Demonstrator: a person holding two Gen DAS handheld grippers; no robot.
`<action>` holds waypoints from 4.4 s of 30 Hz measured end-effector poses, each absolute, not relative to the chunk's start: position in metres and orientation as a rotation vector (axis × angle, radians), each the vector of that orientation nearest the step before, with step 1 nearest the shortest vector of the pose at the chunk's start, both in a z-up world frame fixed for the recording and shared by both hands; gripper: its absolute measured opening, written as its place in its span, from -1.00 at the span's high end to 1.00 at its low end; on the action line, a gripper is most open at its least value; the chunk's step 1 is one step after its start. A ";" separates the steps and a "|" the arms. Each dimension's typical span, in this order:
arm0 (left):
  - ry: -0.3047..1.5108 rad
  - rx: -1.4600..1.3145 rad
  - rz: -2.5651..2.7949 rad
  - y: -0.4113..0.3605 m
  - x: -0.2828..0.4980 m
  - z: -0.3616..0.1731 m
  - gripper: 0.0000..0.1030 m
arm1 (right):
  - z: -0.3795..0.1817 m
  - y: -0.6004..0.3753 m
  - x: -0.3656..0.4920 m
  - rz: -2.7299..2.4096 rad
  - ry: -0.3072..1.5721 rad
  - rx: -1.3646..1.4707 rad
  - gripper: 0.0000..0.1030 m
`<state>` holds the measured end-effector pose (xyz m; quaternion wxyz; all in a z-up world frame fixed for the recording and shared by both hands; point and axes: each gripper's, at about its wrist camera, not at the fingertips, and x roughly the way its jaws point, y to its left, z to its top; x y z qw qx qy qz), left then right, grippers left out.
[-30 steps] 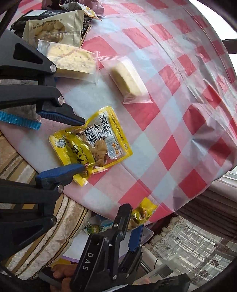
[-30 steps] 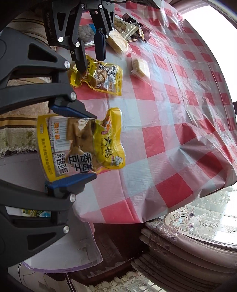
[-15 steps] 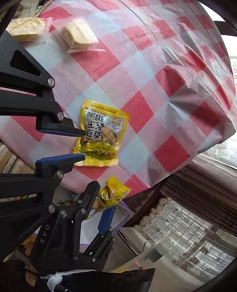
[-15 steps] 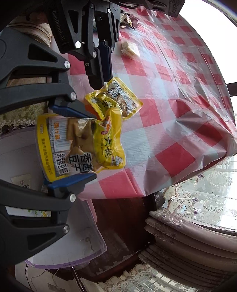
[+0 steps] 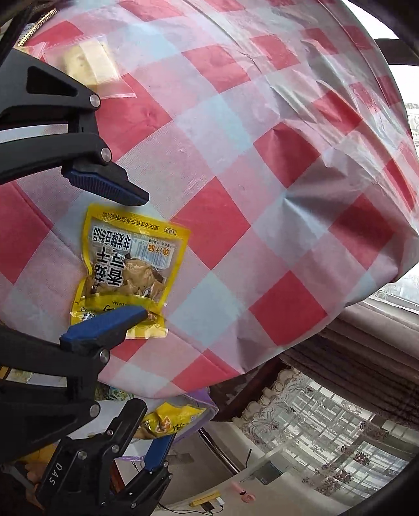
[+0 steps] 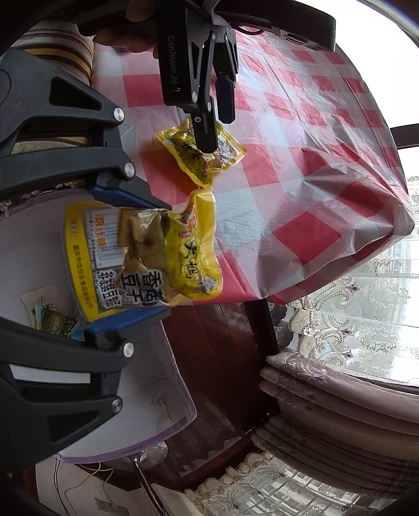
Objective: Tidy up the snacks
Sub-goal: 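Grasp a second yellow tofu packet with the left tool while the right tool carries its packet toward the box, then open both tools over the white box to drop the yellow tofu packets, then return both tools to the table above the snack pile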
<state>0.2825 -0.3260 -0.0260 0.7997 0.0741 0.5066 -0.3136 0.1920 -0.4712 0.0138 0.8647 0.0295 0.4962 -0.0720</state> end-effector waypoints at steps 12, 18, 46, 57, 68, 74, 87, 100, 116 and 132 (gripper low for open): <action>1.061 0.280 -0.713 -0.341 0.257 -0.025 0.32 | 0.006 -0.485 0.185 -0.170 1.049 0.096 -0.14; 1.102 0.210 -0.773 -0.331 0.253 -0.022 0.65 | 0.003 -0.489 0.180 -0.164 1.053 0.114 -0.14; 1.312 0.284 -1.077 -0.525 0.193 -0.037 0.65 | -0.045 -0.648 0.093 -0.556 1.132 0.341 -0.14; 1.329 0.373 -1.067 -0.583 0.188 -0.069 0.22 | -0.062 -0.678 0.091 -0.587 1.140 0.399 -0.34; 1.235 0.293 -1.028 -0.538 0.203 -0.031 -0.01 | -0.040 -0.683 0.078 -0.626 1.064 0.417 -0.48; 1.196 0.179 -0.968 -0.476 0.210 -0.005 -0.01 | -0.033 -0.671 0.080 -0.588 1.069 0.389 -0.48; 1.068 0.015 -0.694 -0.310 0.195 0.032 -0.01 | 0.000 -0.570 0.110 -0.341 1.045 0.288 -0.48; 1.005 -0.251 -0.286 -0.119 0.152 0.032 -0.02 | 0.033 -0.433 0.145 -0.029 1.030 0.158 -0.49; 1.006 -0.417 -0.059 -0.002 0.113 0.016 -0.02 | 0.032 -0.269 0.167 0.304 1.089 -0.062 -0.50; 1.017 -0.486 -0.093 0.007 0.116 0.008 -0.02 | -0.010 -0.178 0.195 0.557 1.213 -0.261 -0.63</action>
